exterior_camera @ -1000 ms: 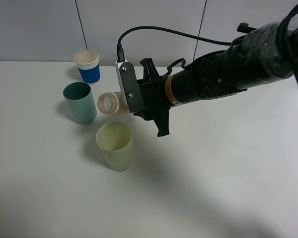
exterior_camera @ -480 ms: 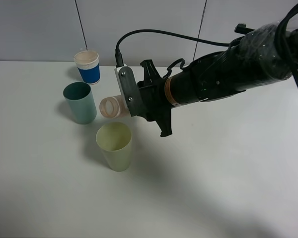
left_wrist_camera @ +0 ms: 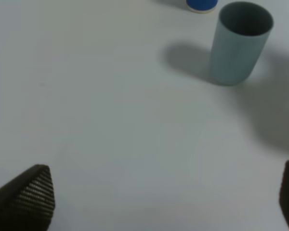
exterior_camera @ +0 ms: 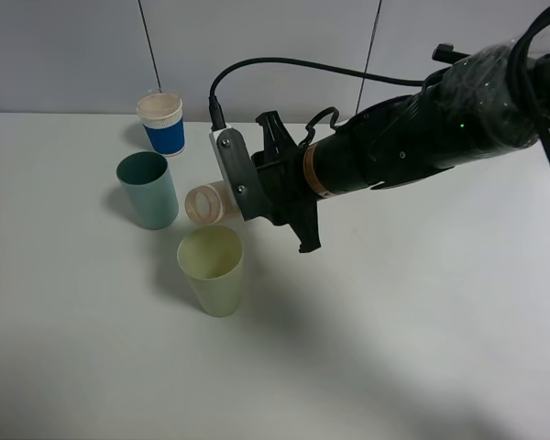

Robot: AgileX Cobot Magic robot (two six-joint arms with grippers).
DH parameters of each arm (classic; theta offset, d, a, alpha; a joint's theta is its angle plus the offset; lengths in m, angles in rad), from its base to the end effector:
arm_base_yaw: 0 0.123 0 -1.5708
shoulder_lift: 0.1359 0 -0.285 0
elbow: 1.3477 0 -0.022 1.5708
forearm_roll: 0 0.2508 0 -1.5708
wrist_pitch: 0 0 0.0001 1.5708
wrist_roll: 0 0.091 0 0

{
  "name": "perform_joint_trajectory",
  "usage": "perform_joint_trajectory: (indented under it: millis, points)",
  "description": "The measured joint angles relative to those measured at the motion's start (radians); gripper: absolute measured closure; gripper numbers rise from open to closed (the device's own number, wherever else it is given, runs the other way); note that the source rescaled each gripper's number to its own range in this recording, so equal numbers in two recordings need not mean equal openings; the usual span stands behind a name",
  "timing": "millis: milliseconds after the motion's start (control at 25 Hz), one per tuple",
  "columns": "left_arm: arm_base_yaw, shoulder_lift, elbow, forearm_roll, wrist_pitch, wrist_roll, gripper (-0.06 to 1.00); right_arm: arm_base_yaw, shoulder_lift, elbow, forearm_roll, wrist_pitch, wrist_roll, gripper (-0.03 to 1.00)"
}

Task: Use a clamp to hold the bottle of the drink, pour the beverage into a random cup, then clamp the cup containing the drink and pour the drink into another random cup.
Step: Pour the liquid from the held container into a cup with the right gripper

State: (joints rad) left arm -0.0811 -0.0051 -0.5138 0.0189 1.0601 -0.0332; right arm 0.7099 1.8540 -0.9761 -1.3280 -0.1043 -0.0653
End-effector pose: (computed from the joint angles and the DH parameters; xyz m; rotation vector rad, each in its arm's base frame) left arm -0.0071 0.0021 0.2811 0.0474 2.0245 -0.0498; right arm 0.2772 0.2502 0.1578 -2.0573 1.1193 -0.2218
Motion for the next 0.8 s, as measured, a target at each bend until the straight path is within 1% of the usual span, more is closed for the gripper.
perform_joint_trajectory:
  millis: [480,800]
  points:
    - [0.0,0.0,0.0,0.0,0.0,0.0,-0.01,0.017,0.0,0.0,-0.016,0.004,0.0,0.94]
    - [0.0,0.0,0.0,0.0,0.0,0.0,-0.01,0.022,0.0,0.0,-0.031,0.027,0.0,0.94]
